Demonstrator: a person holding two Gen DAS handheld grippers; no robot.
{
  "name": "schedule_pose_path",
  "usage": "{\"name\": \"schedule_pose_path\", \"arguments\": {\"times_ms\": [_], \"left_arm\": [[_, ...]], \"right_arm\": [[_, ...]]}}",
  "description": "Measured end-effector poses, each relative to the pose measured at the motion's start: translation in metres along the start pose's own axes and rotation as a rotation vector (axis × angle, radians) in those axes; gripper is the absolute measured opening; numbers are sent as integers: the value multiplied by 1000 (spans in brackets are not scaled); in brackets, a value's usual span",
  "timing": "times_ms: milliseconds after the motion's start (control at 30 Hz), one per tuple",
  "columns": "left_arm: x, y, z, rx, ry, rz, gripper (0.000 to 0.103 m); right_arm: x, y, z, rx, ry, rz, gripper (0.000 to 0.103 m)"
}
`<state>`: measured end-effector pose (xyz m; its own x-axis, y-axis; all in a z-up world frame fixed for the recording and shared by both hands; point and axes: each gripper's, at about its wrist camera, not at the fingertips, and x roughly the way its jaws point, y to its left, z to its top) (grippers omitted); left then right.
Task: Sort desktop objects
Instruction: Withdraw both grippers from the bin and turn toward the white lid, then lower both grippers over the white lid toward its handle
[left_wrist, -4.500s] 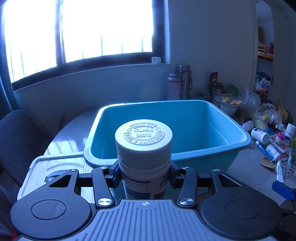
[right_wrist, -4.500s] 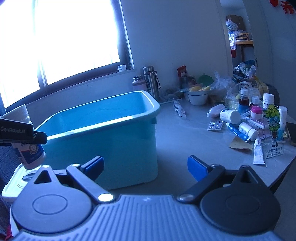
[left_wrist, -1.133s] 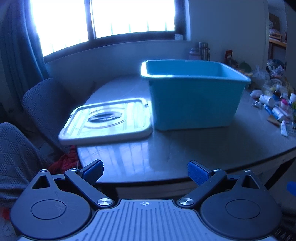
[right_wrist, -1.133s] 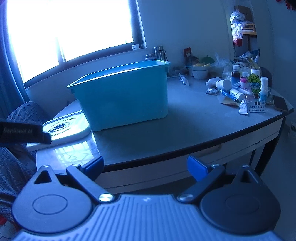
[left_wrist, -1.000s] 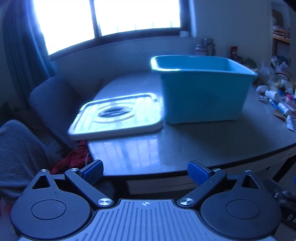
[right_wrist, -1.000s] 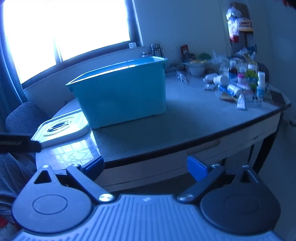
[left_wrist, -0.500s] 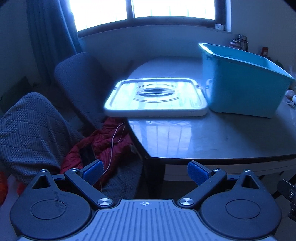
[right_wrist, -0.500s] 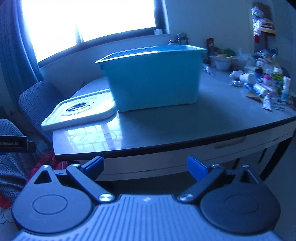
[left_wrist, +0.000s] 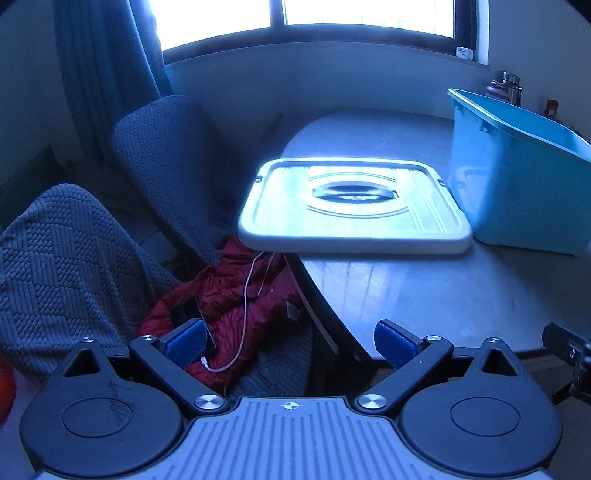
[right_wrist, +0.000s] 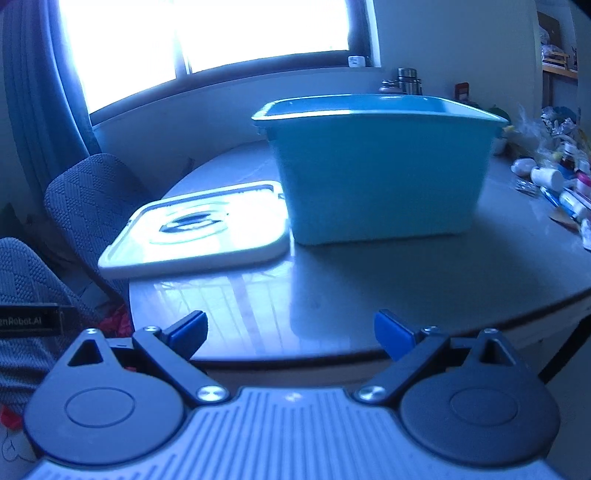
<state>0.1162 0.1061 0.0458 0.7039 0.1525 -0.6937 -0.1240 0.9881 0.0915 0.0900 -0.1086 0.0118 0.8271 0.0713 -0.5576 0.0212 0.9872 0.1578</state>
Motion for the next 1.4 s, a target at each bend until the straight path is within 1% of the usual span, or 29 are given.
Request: {"name": "schedule_pose_path", "arguments": {"times_ms": [200,367,933,1067,1200,1400], "left_arm": [[28,17,22,-1,3,-6,99],[46,28,35,8,16,-18,99],[94,60,71,70,24,-66,99],[107,64,81,79,37,-77,99],[123,66,92,53,58,-91,99],[148,58,114,46,71,-94,99]], "right_arm": [[23,24,16,-19,1,-1,97],[34,38,23,-18,8,-11,97],[80,81,47,21,9,-57,97],[89,86,50,23,14,-58,97],[99,87,54,11,24,-56,97],[121,86,69,8,28,-42,97]]}}
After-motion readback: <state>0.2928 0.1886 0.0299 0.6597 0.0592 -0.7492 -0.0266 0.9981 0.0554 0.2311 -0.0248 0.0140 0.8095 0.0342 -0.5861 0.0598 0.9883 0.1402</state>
